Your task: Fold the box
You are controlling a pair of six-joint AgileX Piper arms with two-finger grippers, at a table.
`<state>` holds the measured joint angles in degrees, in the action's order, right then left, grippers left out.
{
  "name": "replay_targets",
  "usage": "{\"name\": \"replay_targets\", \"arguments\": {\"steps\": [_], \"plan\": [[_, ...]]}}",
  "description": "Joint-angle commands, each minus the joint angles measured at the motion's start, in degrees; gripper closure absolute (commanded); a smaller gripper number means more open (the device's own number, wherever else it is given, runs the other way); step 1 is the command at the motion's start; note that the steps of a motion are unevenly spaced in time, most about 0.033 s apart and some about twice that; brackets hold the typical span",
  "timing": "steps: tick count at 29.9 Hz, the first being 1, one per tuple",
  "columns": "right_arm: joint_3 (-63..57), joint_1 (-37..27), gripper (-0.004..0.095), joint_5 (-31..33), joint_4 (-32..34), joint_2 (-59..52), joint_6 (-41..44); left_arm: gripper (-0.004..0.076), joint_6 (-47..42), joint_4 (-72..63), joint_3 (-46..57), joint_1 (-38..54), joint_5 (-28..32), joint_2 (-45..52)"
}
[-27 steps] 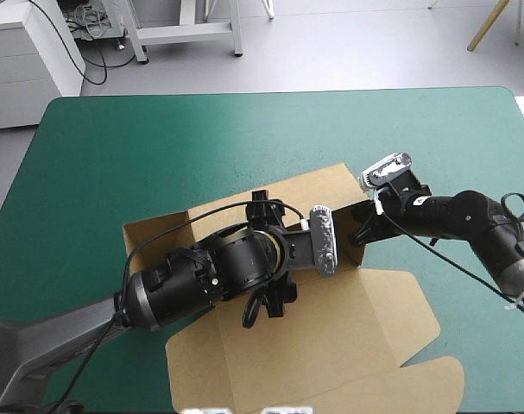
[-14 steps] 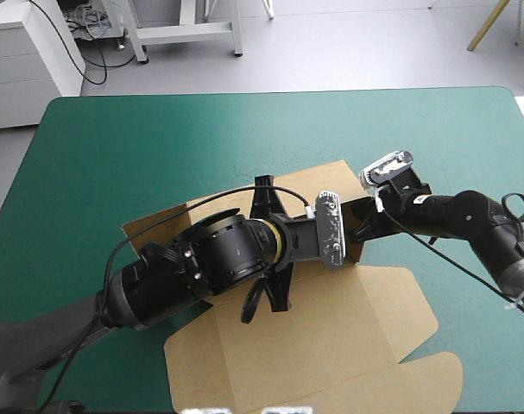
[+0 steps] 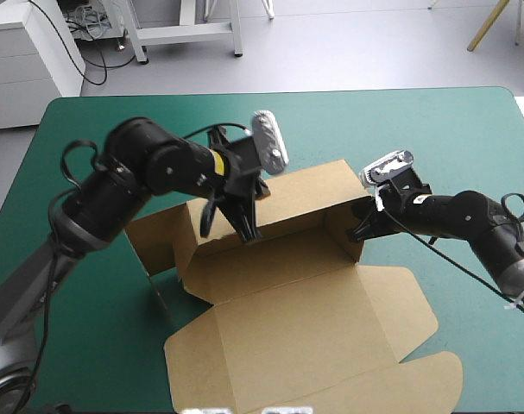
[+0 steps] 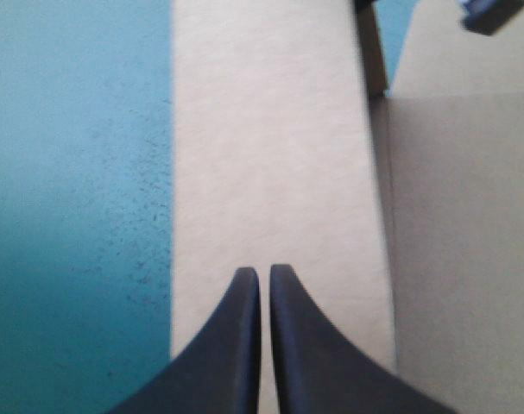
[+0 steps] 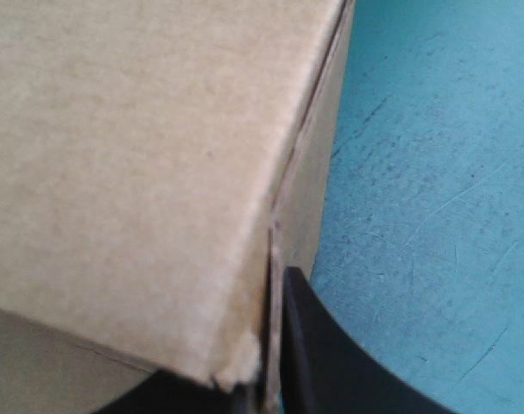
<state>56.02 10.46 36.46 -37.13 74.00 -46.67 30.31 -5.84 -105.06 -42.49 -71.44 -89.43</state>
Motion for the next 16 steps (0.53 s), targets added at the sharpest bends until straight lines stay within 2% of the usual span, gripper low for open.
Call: {"name": "replay_targets", "arguments": {"steps": [1,8,12,16], "plan": [[1.73,0.07,0.0927,-2.73,-1.85,-1.68,0.23,0.0708,0.60,-7.33,-2.51,10.14,-2.32,2.54],[1.73,0.07,0.0927,-2.73,-0.44,-1.68,0.23,0.0734,-3.72,-6.53,-2.51,26.13,-1.90,2.54],[1.86,0.07,0.0927,-2.99,0.46,-1.68,2.04,0.0734,-6.17,-4.01,-2.51,30.45,-2.11,2.54],[4.17,0.07,0.0927,-2.16,6.97,-1.68,9.05,0.0734,-9.78,5.84,-2.51,30.78,-2.33,2.54]]}}
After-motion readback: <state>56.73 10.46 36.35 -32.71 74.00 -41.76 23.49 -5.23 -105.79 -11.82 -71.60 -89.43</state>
